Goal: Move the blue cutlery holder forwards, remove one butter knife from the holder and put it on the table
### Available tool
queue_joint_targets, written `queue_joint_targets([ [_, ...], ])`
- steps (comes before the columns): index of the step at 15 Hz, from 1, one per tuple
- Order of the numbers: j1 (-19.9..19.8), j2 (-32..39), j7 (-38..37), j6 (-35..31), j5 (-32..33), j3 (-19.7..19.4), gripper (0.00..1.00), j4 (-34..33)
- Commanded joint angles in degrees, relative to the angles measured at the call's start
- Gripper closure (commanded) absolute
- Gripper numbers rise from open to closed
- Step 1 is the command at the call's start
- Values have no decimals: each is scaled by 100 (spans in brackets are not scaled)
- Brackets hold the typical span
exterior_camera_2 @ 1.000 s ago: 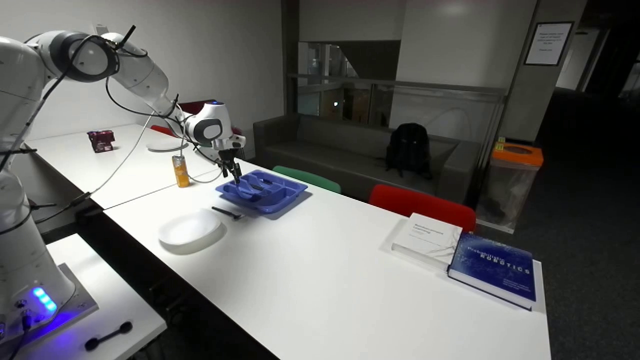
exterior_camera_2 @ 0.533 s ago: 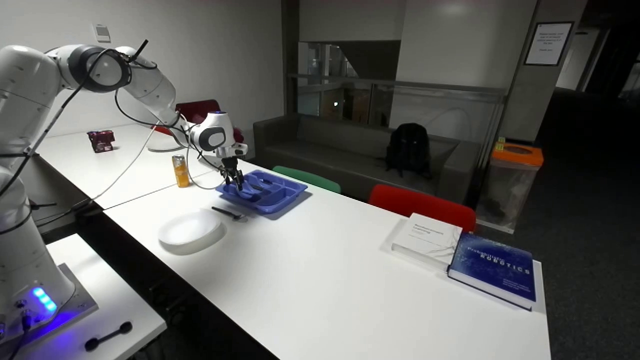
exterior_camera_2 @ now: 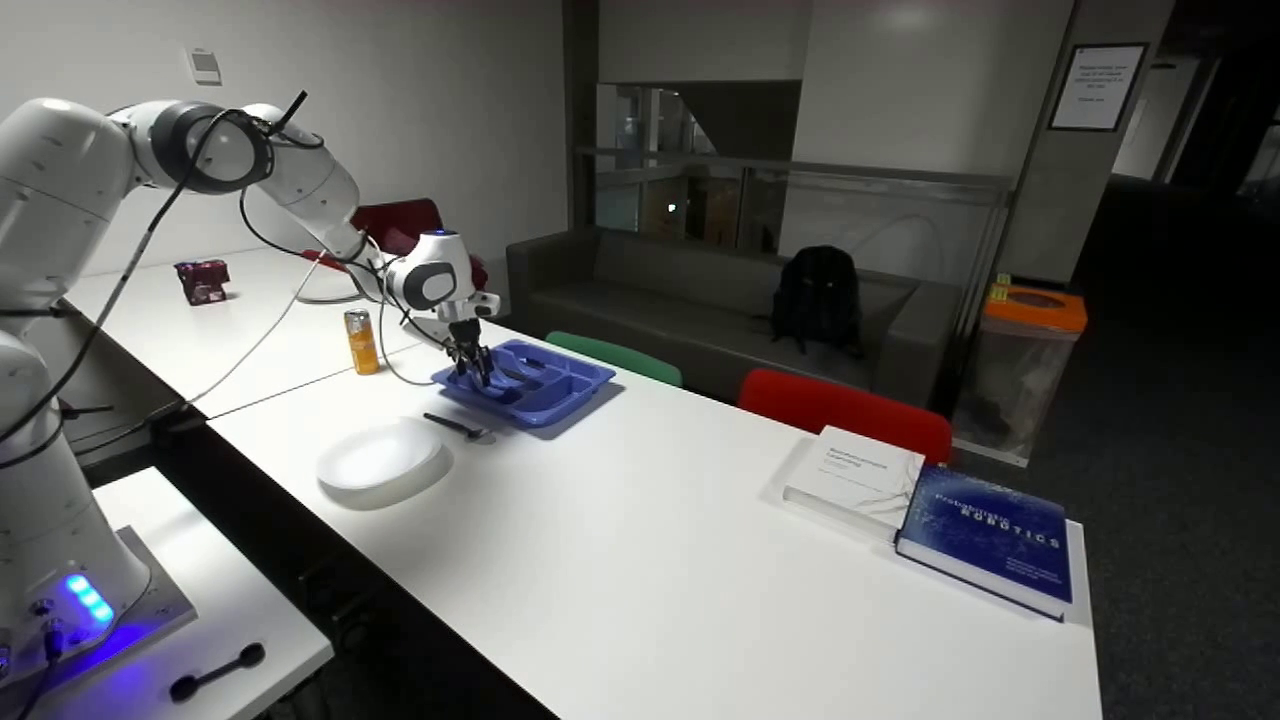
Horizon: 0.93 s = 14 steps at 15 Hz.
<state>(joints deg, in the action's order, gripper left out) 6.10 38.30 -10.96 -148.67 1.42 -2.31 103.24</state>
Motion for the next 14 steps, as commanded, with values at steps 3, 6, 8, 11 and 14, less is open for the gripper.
queue_joint_targets([
  [3, -6, 149, -7, -311, 56, -124, 0, -77],
  [6, -12, 186, 20, -396, 60, -148, 0, -56],
  [8, -28, 193, 46, -333, 43, -136, 0, -40],
  [11, -53, 177, 103, -223, 44, -120, 0, -21],
  [14, -106, 165, 185, -179, 11, -72, 0, -2],
])
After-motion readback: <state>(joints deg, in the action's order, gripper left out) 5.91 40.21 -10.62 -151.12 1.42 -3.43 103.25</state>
